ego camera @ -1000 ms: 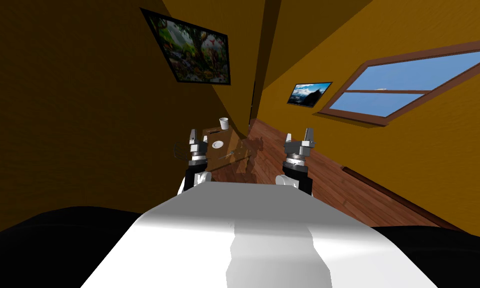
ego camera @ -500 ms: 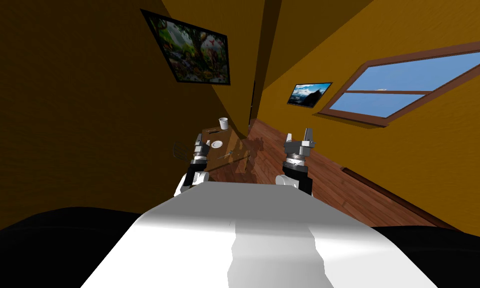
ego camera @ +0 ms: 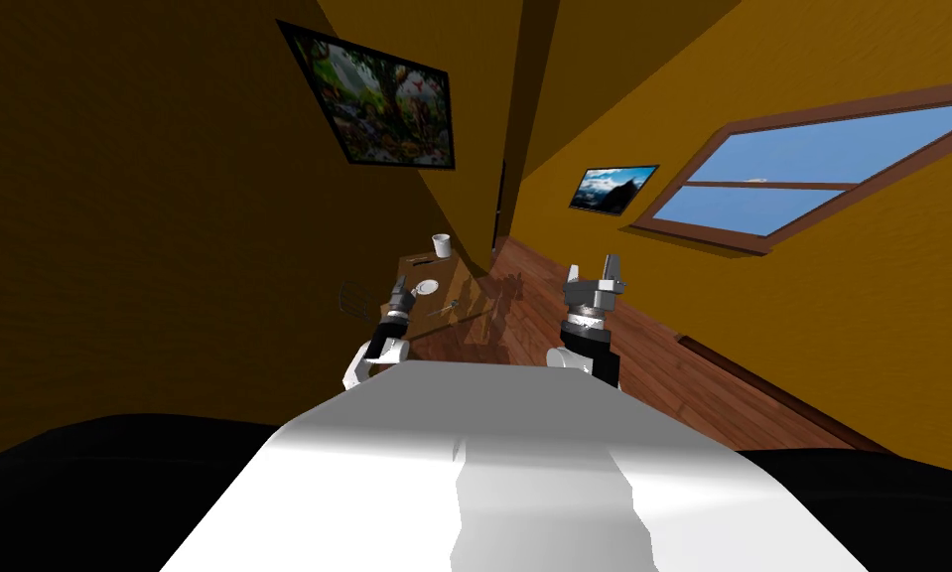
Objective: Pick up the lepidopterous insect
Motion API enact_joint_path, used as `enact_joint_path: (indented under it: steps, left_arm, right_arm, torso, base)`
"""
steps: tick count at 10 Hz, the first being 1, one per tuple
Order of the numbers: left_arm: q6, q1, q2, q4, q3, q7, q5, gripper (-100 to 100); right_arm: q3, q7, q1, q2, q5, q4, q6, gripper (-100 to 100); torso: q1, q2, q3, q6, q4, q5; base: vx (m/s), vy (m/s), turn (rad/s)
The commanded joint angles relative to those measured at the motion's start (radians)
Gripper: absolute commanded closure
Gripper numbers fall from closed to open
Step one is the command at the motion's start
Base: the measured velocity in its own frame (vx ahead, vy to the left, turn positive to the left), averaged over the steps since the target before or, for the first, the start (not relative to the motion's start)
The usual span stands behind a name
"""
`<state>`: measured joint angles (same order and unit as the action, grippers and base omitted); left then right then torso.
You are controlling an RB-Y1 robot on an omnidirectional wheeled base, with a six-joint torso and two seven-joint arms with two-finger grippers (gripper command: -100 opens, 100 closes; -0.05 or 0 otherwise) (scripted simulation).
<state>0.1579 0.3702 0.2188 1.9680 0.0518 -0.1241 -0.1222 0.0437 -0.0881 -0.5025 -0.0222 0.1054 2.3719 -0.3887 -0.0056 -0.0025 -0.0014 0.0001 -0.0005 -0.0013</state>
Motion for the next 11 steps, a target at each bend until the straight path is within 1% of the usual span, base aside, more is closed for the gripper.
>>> enact_joint_path:
  steps: [1,4,5,7,8,9,10,11]
  left_arm:
    - [-0.029,-0.005,0.015,-0.022,0.01,-0.011,-0.005,-100]
    - [-0.127,-0.05,0.054,-0.123,0.049,-0.041,-0.02,-100]
    - [-0.132,-0.05,0.054,-0.138,0.049,-0.041,-0.02,-100]
    - [-0.198,-0.084,0.075,-0.203,0.076,-0.057,-0.03,-100]
    - [-0.205,-0.084,0.075,-0.219,0.076,-0.057,-0.03,-100]
    - [-0.242,-0.101,0.084,-0.255,0.091,-0.064,-0.036,-100]
    - [-0.242,-0.101,0.084,-0.26,0.091,-0.064,-0.036,-100]
    - [-0.28,-0.118,0.092,-0.293,0.105,-0.069,-0.041,-100]
  right_arm:
    - [0.0,0.0,0.0,0.0,0.0,0.0,0.0,0]
    - [0.0,0.0,0.0,0.0,0.0,0.0,0.0,0]
    - [0.0,0.0,0.0,0.0,0.0,0.0,0.0,0]
    - [0.0,0.0,0.0,0.0,0.0,0.0,0.0,0]
    - [0.0,0.0,0.0,0.0,0.0,0.0,0.0,0]
    - [0.0,0.0,0.0,0.0,0.0,0.0,0.0,0]
    - [0.0,0.0,0.0,0.0,0.0,0.0,0.0,0]
    - [0.0,0.0,0.0,0.0,0.0,0.0,0.0,0]
  torso:
    - [0.0,0.0,0.0,0.0,0.0,0.0]
    - [0.002,0.0,0.0,0.0,0.0,0.0]
    - [0.0,0.0,0.0,0.0,0.0,0.0]
    - [0.002,0.0,0.0,0.0,0.0,0.0]
    - [0.0,-0.001,-0.001,0.0,0.0,0.0]
    - [0.001,0.0,0.0,0.0,0.0,0.0]
    - [0.002,-0.001,-0.001,0.0,0.0,0.0]
    - [0.002,0.0,0.0,0.0,0.0,0.0]
  base:
    - [0.026,-0.06,0.007]
    - [0.028,-0.075,0.011]
    - [0.032,-0.073,0.013]
    - [0.046,-0.075,0.006]
    - [0.036,-0.07,0.009]
    - [0.048,-0.059,0.003]
    - [0.03,-0.052,0.004]
    - [0.029,-0.064,0.001]
